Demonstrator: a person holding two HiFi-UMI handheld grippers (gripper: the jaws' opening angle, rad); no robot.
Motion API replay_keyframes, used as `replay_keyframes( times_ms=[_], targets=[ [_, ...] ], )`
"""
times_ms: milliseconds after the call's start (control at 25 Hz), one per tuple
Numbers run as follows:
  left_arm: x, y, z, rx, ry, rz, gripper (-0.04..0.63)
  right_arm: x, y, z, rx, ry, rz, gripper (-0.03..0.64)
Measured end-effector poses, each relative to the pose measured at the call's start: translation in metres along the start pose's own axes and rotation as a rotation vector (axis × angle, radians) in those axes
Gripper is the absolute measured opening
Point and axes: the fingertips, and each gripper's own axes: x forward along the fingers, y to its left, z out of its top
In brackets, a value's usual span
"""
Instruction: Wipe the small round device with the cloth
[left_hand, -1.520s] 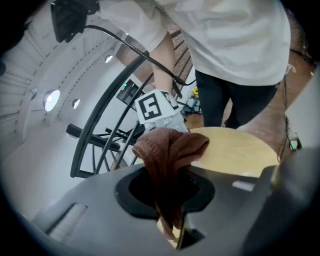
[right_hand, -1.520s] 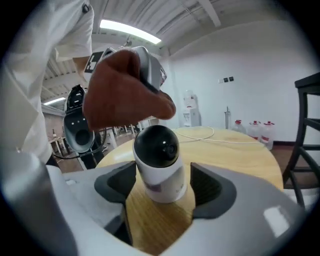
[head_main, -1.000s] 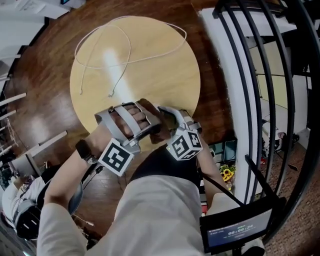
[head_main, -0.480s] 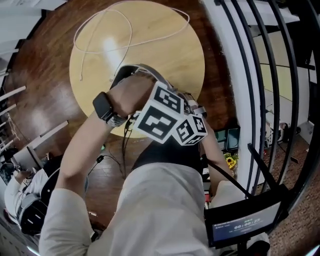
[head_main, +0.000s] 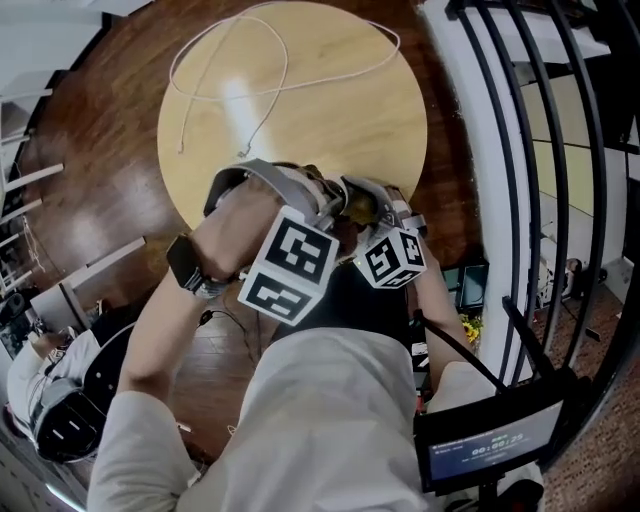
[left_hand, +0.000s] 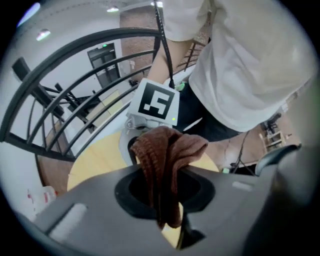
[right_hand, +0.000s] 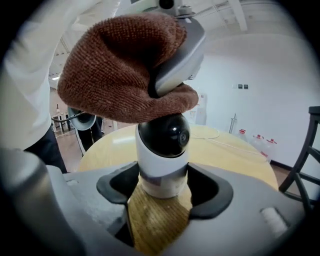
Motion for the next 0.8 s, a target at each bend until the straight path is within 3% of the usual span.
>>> replay_keyframes(
  times_ms=[120,240,320,400,520,600,720,800],
  targets=[
    [0.003,0.000,-0.005,-0.044,-0.014,0.193,0.075,0.002,0.000,-0.003,-0.001,-0.001,-0.006,0.305],
    [0.001,0.001,-0.008,-0.147,-0.054,0.422,0.074,0.005,0.000,-0.008,0.035,0.028,0.005,0.307],
    [-0.005,-0.002,-0.009,-0.286,-0.085,0.590,0.074,0.006,-0.001,-0.015,0.077,0.083,0.020,0.308],
    [-0.009,-0.010,-0.016,-0.477,-0.136,0.728,0.074,-0.001,0.001,-0.024,0.073,0.148,0.017,0.308],
    [-0.008,-0.031,-0.026,-0.726,-0.225,0.799,0.075,-0.027,-0.002,-0.039,0.035,0.252,-0.011,0.308],
    [-0.011,-0.040,-0.034,-0.803,-0.225,0.828,0.074,-0.050,-0.011,-0.040,0.063,0.287,-0.039,0.308],
    [-0.024,-0.048,-0.050,-0.856,-0.220,0.903,0.074,-0.079,-0.026,-0.023,0.075,0.309,-0.089,0.308],
    [-0.043,-0.056,-0.058,-0.943,-0.287,0.954,0.074,-0.092,-0.027,-0.003,0.056,0.322,-0.111,0.308]
  ],
)
